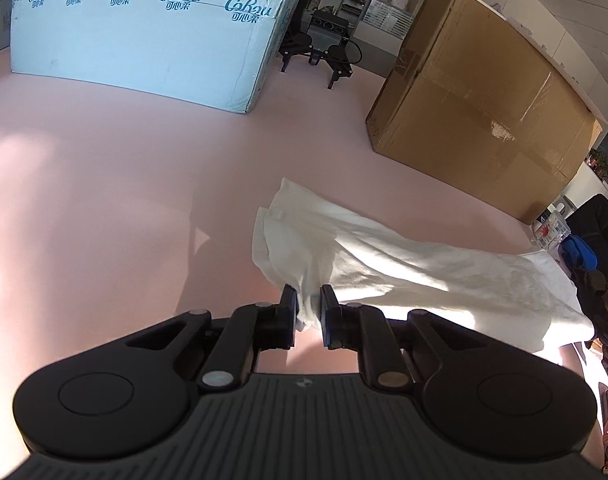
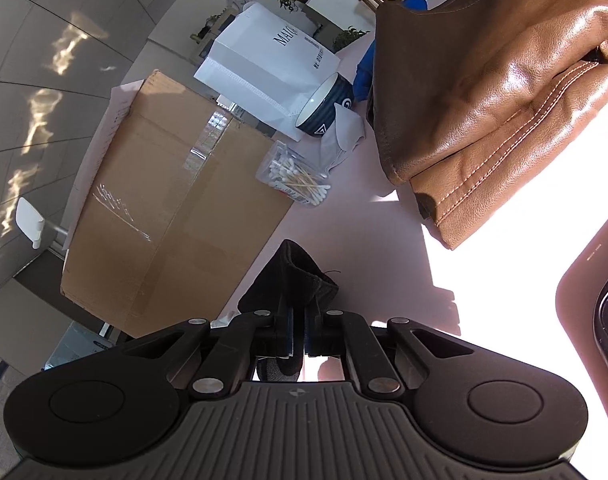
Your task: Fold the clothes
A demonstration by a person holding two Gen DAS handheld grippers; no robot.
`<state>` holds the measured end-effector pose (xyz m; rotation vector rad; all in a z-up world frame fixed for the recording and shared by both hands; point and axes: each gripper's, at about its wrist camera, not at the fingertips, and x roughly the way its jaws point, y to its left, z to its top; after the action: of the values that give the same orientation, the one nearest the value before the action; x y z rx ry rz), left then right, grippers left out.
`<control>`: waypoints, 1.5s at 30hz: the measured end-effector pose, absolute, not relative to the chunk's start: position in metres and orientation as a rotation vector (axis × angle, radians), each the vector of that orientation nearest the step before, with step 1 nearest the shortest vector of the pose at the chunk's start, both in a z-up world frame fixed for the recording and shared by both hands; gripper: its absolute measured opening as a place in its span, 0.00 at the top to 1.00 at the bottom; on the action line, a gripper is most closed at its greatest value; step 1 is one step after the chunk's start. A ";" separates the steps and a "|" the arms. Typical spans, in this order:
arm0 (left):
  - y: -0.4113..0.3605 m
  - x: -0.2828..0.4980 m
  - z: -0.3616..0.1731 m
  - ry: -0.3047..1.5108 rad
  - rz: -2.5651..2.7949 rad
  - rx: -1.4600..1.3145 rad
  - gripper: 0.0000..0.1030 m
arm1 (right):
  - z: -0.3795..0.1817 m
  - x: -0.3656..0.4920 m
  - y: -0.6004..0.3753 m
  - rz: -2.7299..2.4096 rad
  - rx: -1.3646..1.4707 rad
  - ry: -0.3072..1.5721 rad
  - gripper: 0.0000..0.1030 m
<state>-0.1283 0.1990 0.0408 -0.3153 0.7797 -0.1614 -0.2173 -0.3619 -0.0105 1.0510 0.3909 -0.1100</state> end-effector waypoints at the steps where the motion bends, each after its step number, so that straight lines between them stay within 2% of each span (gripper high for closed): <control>1: 0.200 -0.129 0.038 0.789 -0.161 -0.317 0.90 | -0.013 -0.218 -0.363 -0.118 1.057 0.405 0.96; 6: 0.202 -0.134 0.020 0.831 -0.176 -0.326 0.89 | -0.018 -0.221 -0.359 -0.139 1.034 0.468 0.96; 8: 0.199 -0.139 0.021 0.809 -0.171 -0.287 0.79 | -0.014 -0.222 -0.355 -0.137 0.992 0.491 0.91; 9: 0.197 -0.142 0.022 0.793 -0.154 -0.257 0.74 | -0.012 -0.224 -0.353 -0.142 0.973 0.498 0.85; 10: 0.195 -0.146 0.024 0.772 -0.127 -0.222 0.61 | -0.009 -0.228 -0.353 -0.161 0.962 0.492 0.67; 11: 0.195 -0.151 0.026 0.745 -0.097 -0.195 0.48 | -0.007 -0.232 -0.353 -0.179 0.957 0.476 0.55; 12: 0.196 -0.156 0.028 0.719 -0.071 -0.180 0.45 | -0.003 -0.239 -0.354 -0.203 0.947 0.440 0.44; 16: 0.208 -0.174 0.045 0.615 -0.024 -0.160 0.40 | 0.020 -0.261 -0.352 -0.202 0.851 0.307 0.44; 17: 0.208 -0.176 0.051 0.593 -0.045 -0.157 0.31 | 0.025 -0.259 -0.349 -0.189 0.823 0.301 0.44; 19: 0.202 -0.175 0.063 0.562 -0.106 -0.144 0.21 | 0.036 -0.251 -0.339 -0.150 0.759 0.294 0.44; 25: 0.136 -0.139 0.074 0.552 -0.280 -0.021 0.21 | 0.058 -0.182 -0.291 -0.034 0.485 0.345 0.44; 29: 0.109 -0.106 0.064 0.624 -0.383 -0.054 0.21 | 0.053 -0.138 -0.278 0.038 0.277 0.440 0.44; 34: 0.104 -0.094 0.043 0.684 -0.375 -0.103 0.21 | 0.039 -0.115 -0.287 0.103 0.272 0.528 0.61; 45: 0.127 -0.089 0.025 0.740 -0.290 -0.142 0.21 | 0.028 -0.104 -0.252 0.189 0.084 0.563 0.61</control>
<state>-0.0890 0.1267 0.0251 -0.1425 0.7396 -0.2900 -0.1041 -0.2523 0.0280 0.0838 0.5629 0.1890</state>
